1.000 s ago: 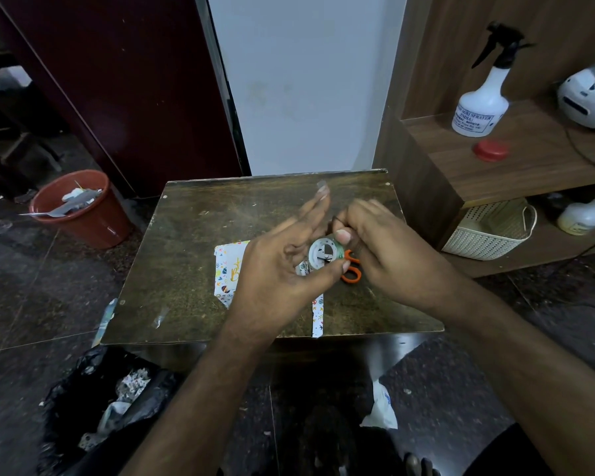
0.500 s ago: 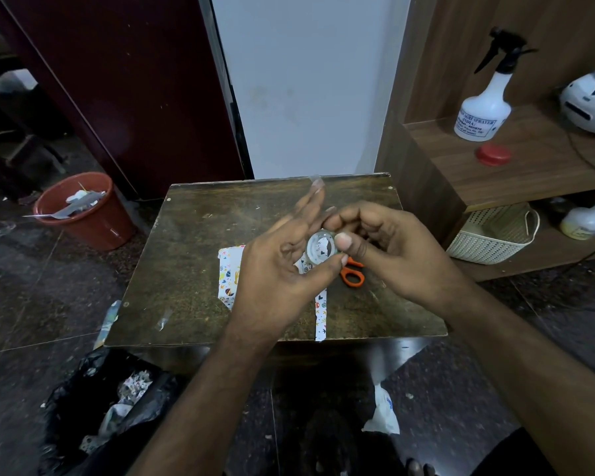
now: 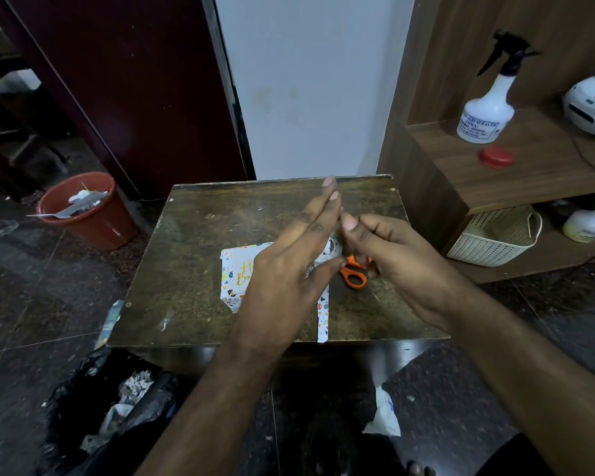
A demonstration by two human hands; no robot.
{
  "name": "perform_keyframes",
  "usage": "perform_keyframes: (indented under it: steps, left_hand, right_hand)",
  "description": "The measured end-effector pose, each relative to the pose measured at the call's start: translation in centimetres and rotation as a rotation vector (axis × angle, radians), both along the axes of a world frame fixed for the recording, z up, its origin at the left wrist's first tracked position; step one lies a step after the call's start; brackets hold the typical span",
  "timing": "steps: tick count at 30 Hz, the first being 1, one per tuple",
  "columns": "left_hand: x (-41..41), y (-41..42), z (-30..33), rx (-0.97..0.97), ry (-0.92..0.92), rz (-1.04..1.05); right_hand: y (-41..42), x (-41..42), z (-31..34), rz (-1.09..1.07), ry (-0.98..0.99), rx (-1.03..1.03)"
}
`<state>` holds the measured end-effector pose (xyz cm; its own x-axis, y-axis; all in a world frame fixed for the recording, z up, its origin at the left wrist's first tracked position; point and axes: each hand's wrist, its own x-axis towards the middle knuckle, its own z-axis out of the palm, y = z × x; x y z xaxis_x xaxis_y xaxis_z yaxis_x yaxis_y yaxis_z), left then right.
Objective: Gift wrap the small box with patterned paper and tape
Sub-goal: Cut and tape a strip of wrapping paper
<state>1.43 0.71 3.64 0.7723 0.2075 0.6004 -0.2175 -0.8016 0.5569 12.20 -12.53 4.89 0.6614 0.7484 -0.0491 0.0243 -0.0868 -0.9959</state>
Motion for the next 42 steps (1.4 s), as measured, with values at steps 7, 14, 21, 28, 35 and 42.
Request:
perform_keyframes:
  steps: [7, 14, 21, 28, 35, 42]
  left_hand:
    - [0.1, -0.2, 0.1, -0.003, -0.001, -0.018]
    - [0.1, -0.1, 0.1, -0.021, -0.017, -0.011]
    - [0.1, 0.3, 0.1, -0.190, -0.061, 0.009]
    - [0.2, 0.7, 0.0, -0.361, -0.017, -0.027]
    - [0.2, 0.8, -0.2, -0.595, 0.025, -0.134]
    - [0.1, 1.2, -0.8, -0.596, 0.172, -0.212]
  right_hand:
    - [0.2, -0.4, 0.2, 0.060, 0.084, -0.059]
    - [0.3, -0.1, -0.2, 0.093, 0.181, -0.003]
    - [0.8, -0.3, -0.8, 0.048, 0.081, 0.039]
    - [-0.2, 0.3, -0.5, -0.045, -0.199, 0.112]
    - [-0.8, 0.9, -0.6, -0.036, -0.492, 0.189]
    - [-1.7, 1.7, -0.1, 0.062, -0.556, 0.122]
